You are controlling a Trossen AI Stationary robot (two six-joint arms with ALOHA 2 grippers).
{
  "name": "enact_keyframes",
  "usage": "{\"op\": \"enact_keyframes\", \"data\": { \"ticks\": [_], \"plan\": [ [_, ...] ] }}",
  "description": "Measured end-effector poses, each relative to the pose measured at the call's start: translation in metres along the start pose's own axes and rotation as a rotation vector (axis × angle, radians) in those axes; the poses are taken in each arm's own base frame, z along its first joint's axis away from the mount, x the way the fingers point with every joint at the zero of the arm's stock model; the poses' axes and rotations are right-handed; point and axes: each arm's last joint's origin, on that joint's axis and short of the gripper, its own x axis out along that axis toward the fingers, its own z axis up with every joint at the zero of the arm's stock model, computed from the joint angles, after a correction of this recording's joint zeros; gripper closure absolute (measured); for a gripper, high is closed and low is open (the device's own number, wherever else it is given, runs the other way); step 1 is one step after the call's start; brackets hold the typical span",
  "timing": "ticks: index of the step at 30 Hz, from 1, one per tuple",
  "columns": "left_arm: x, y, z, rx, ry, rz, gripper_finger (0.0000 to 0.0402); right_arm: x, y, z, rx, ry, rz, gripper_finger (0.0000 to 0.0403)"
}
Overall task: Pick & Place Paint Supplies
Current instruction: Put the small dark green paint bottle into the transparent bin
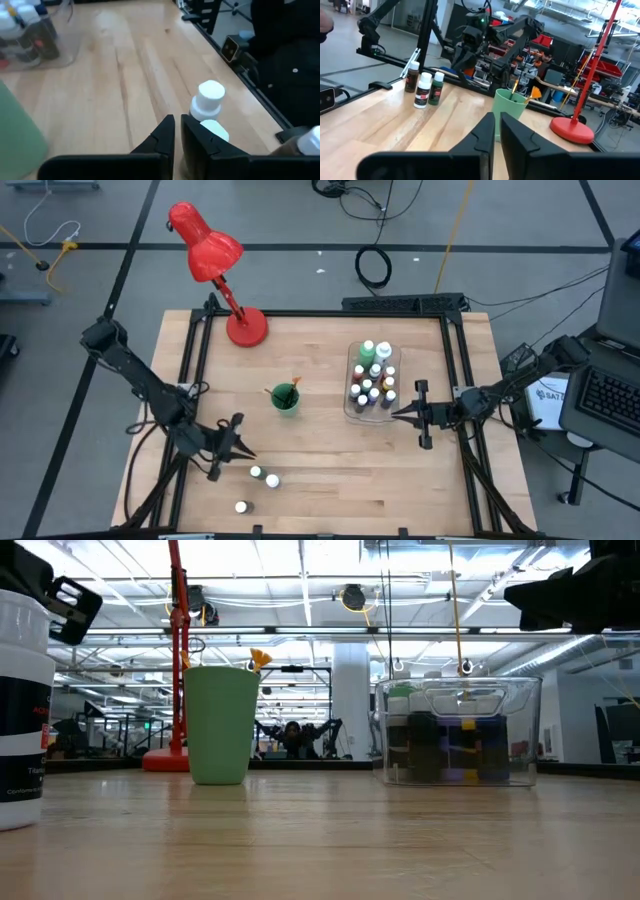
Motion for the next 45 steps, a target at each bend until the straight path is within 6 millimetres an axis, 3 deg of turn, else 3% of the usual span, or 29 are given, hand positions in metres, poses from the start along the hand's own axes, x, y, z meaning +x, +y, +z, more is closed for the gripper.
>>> {"op": "enact_keyframes", "data": {
  "ticks": [5,14,19,30,45],
  "plan": [
    [0.001,-0.004,0.003,0.032,-0.031,-0.063,0.0340,0.000,0.000,0.000,0.008,0.005,0.002,0.0381],
    [0.005,-0.010,0.000,0.070,-0.013,-0.112,0.0197,0.000,0.000,-0.001,0.001,0.005,0.004,0.0381],
    [0.013,-0.011,-0.008,0.096,0.041,-0.095,0.0150,0.000,0.000,-0.001,0.004,0.006,0.004,0.0380],
    [0.029,-0.016,-0.018,0.100,0.066,-0.090,0.0135,0.000,0.000,-0.001,0.004,0.013,0.005,0.0380],
    [0.036,-0.011,-0.019,0.140,0.070,-0.063,0.0135,0.000,0.000,-0.001,-0.013,0.013,0.005,0.0380]
  ]
}}
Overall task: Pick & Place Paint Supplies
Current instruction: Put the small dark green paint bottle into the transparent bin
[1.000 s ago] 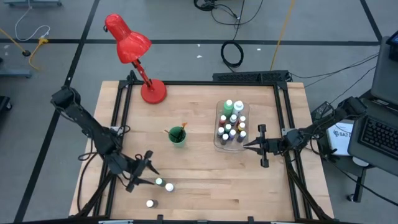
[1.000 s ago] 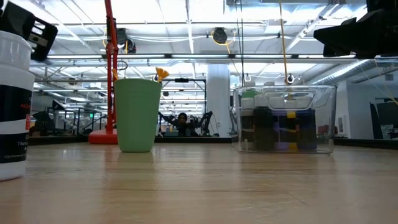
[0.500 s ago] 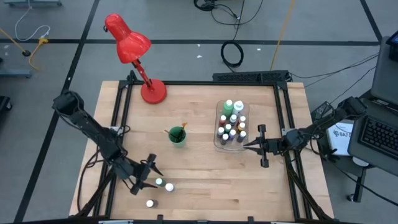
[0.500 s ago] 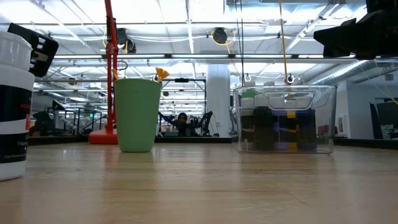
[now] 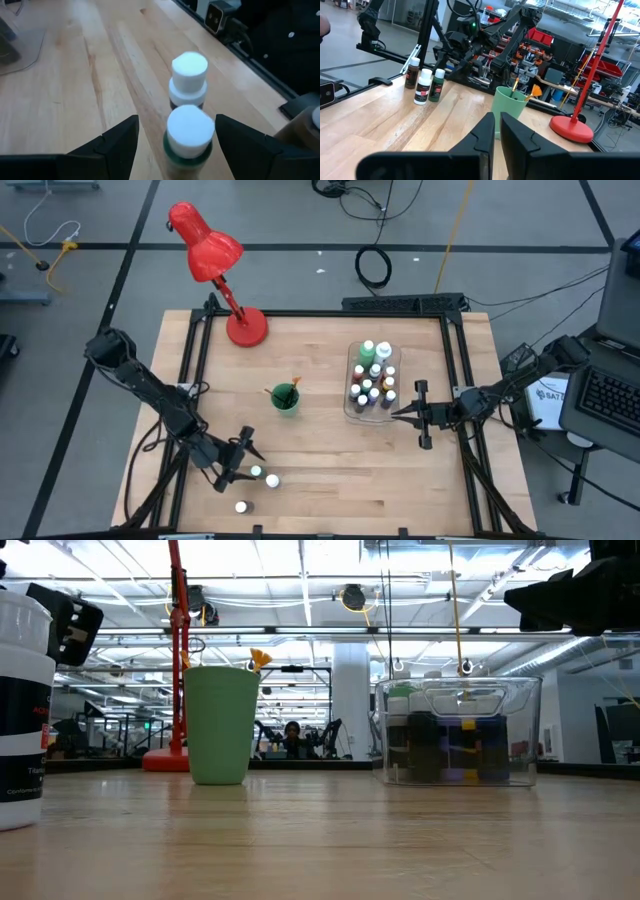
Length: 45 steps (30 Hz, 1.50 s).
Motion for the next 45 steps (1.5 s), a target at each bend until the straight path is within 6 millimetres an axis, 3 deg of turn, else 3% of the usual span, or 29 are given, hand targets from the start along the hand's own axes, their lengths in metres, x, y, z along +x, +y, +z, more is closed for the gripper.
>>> {"op": "enact_keyframes", "data": {
  "ticks": [11,15,22,25,30,38,42,45],
  "plan": [
    [0.000,-0.001,0.002,-0.014,-0.017,-0.030,0.0142,0.000,0.000,-0.001,-0.007,0.007,0.001,0.0380],
    [0.000,-0.001,0.002,-0.014,-0.017,-0.030,0.0184,0.000,0.000,-0.001,-0.007,0.007,0.001,0.0380],
    [0.000,-0.001,0.003,-0.009,-0.022,-0.030,0.0294,0.000,0.000,-0.001,-0.007,0.007,0.001,0.0380],
    [-0.001,0.002,0.007,0.017,-0.052,0.007,0.0303,0.000,0.000,-0.001,-0.007,0.007,0.001,0.0380],
    [-0.011,0.015,0.047,0.026,-0.168,0.077,0.0303,0.000,0.000,-0.001,-0.007,0.007,0.000,0.0380],
    [-0.033,0.064,0.150,-0.040,-0.346,0.204,0.0303,0.000,0.000,-0.001,-0.014,0.008,-0.002,0.0380],
    [-0.024,0.103,0.188,0.017,-0.352,0.245,0.0303,0.000,0.000,-0.001,-0.025,0.008,-0.003,0.0380],
    [-0.001,0.141,0.208,0.024,-0.351,0.257,0.0303,0.000,0.000,0.001,-0.020,-0.006,-0.007,0.0380]
  ]
}}
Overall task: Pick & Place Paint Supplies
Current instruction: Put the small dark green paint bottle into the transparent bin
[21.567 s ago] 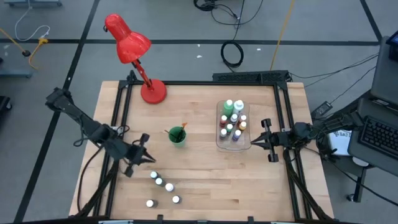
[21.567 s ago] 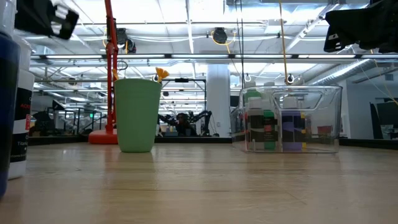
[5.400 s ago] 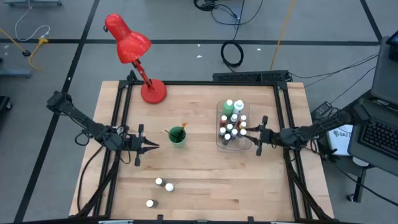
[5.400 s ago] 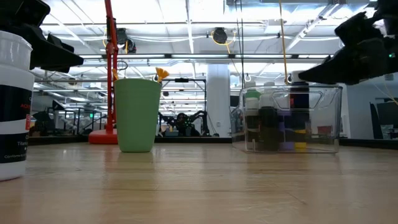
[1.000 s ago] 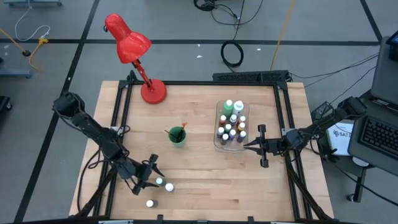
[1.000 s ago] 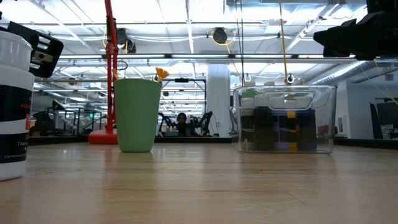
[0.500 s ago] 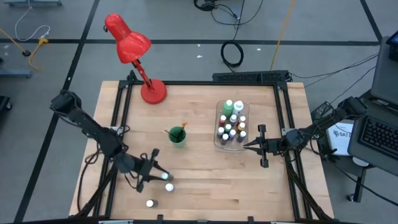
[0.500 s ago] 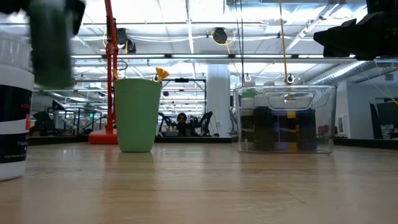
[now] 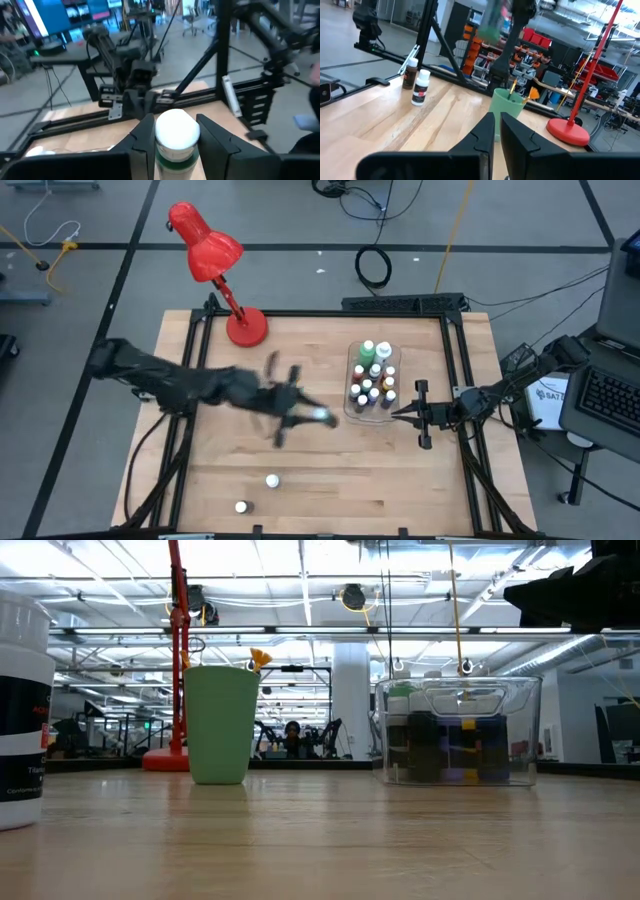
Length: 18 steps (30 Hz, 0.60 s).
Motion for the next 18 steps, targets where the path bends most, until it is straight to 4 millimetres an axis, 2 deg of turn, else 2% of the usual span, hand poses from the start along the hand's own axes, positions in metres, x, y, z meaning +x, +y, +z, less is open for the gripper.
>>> {"op": "enact_keyframes", "data": {
  "ticks": [5,8,11,15,18],
  "plan": [
    [0.069,0.049,-0.009,-0.021,0.060,0.021,0.0303,0.000,0.000,0.000,-0.014,-0.004,-0.001,0.0380],
    [0.104,0.075,-0.020,-0.037,0.091,0.008,0.0303,0.000,0.000,0.000,-0.011,-0.007,0.010,0.0380],
    [0.134,0.092,-0.039,-0.039,0.104,-0.066,0.0303,0.000,0.002,0.002,-0.018,-0.037,0.056,0.0380],
    [0.161,0.105,-0.070,-0.055,0.167,-0.072,0.0303,0.000,0.002,0.003,-0.007,-0.051,0.075,0.0380],
    [0.167,0.114,-0.085,-0.065,0.181,-0.049,0.0303,0.000,0.001,0.003,-0.007,-0.041,0.049,0.0380]
  ]
}}
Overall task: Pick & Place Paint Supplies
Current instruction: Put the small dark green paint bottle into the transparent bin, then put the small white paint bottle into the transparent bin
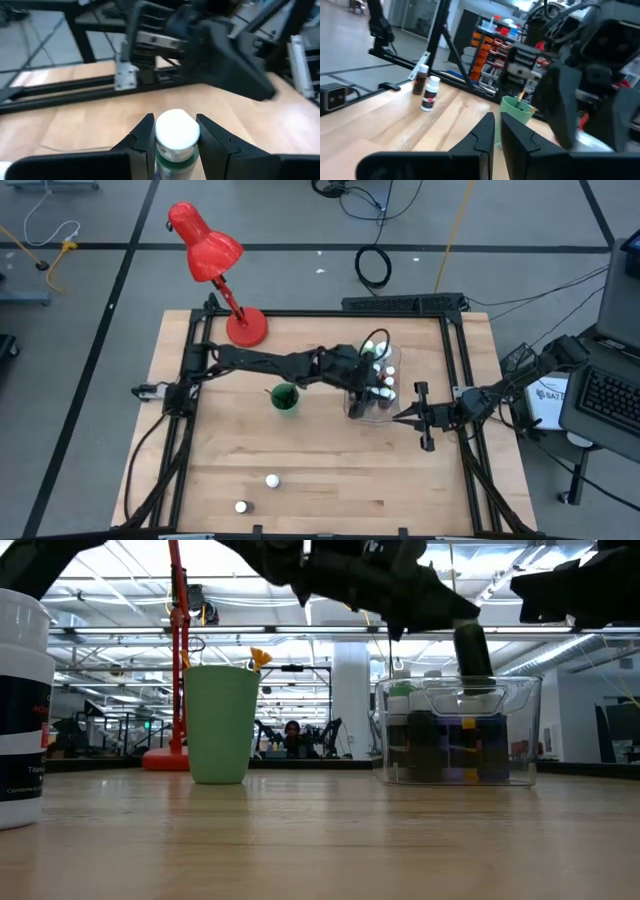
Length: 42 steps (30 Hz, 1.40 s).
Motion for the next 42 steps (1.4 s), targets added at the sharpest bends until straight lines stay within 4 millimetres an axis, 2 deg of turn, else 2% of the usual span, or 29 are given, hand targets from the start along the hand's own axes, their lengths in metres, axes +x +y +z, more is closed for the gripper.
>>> {"op": "enact_keyframes", "data": {
  "ticks": [4,15,20,26,33,36,39,42],
  "plan": [
    [0.006,0.007,-0.011,-0.013,0.013,0.014,0.0303,0.000,-0.001,-0.001,-0.004,0.019,-0.051,0.0380],
    [0.030,0.007,-0.051,-0.048,0.105,-0.006,0.0303,0.000,-0.002,-0.001,-0.011,0.029,-0.071,0.0380],
    [0.036,0.007,-0.063,-0.029,0.125,-0.010,0.0303,0.000,-0.002,-0.001,-0.015,0.031,-0.070,0.0380],
    [0.036,0.007,-0.064,-0.020,0.132,-0.013,0.0296,0.000,-0.002,-0.001,-0.018,0.031,-0.069,0.0380],
    [0.036,0.006,-0.064,-0.064,0.135,-0.012,0.0188,0.000,-0.002,-0.001,-0.012,0.033,-0.068,0.0380],
    [0.033,0.006,-0.060,-0.065,0.141,-0.023,0.0155,0.000,-0.002,-0.001,-0.011,0.034,-0.068,0.0380],
    [0.019,0.003,-0.045,-0.062,0.158,-0.078,0.0136,0.000,-0.002,-0.002,-0.011,0.034,-0.068,0.0380],
    [-0.011,-0.002,-0.013,-0.036,0.176,-0.135,0.0131,0.000,-0.002,-0.002,-0.011,0.036,-0.067,0.0380]
  ]
}}
